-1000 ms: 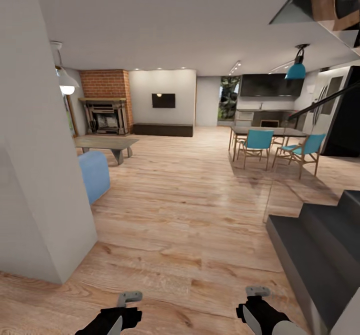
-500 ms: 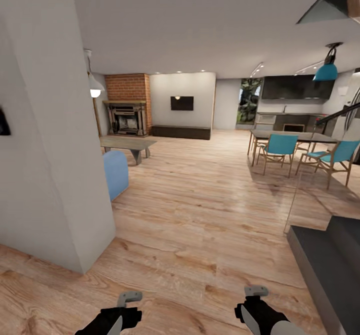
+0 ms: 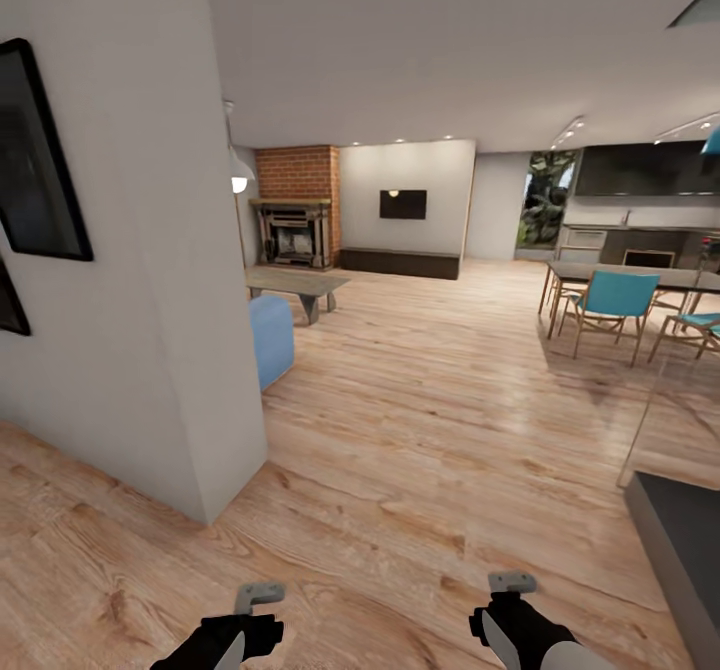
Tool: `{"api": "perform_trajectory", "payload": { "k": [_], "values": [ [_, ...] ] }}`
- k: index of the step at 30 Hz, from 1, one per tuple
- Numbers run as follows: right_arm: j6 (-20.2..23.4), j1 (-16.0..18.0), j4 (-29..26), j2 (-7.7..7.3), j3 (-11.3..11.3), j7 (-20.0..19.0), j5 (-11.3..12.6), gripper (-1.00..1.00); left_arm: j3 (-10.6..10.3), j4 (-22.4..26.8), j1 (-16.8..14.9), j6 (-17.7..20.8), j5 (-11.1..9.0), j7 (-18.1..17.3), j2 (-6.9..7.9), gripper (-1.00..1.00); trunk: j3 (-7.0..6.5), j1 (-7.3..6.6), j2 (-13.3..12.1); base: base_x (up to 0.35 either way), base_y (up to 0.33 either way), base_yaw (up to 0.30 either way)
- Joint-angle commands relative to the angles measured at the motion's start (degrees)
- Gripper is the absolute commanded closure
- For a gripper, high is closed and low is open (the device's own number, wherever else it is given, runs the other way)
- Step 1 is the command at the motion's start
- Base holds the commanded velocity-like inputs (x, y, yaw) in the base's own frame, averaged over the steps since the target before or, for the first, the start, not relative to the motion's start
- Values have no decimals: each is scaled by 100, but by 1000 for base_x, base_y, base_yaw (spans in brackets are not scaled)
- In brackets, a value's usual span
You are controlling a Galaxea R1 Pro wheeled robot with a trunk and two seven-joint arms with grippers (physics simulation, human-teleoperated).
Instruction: Pick up the two gym shoes and the two sandals from the corridor floor and place them onto the hallstand (shoe rack) in the corridor, making sure they are on the rack and not on the floor. Arrange them so the two gym shoes are next to each other and the two sandals are next to each other.
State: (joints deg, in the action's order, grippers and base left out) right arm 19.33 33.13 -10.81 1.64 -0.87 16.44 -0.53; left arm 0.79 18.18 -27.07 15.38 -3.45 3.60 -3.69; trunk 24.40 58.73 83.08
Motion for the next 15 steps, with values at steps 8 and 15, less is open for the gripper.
{"api": "perform_trajectory", "payload": {
  "k": [8, 15],
  "values": [
    [0, 0, 0, 2, -1, 0, -6, -100, 0, 1, 0, 0, 0, 0, 0, -100, 48, 0, 0, 0, 0, 243],
    [1, 0, 0, 14, -4, -1, -8, -100, 0, 1, 0, 0, 2, 0, 0, -100, 90, 0, 0, 0, 0, 243]
  ]
}}
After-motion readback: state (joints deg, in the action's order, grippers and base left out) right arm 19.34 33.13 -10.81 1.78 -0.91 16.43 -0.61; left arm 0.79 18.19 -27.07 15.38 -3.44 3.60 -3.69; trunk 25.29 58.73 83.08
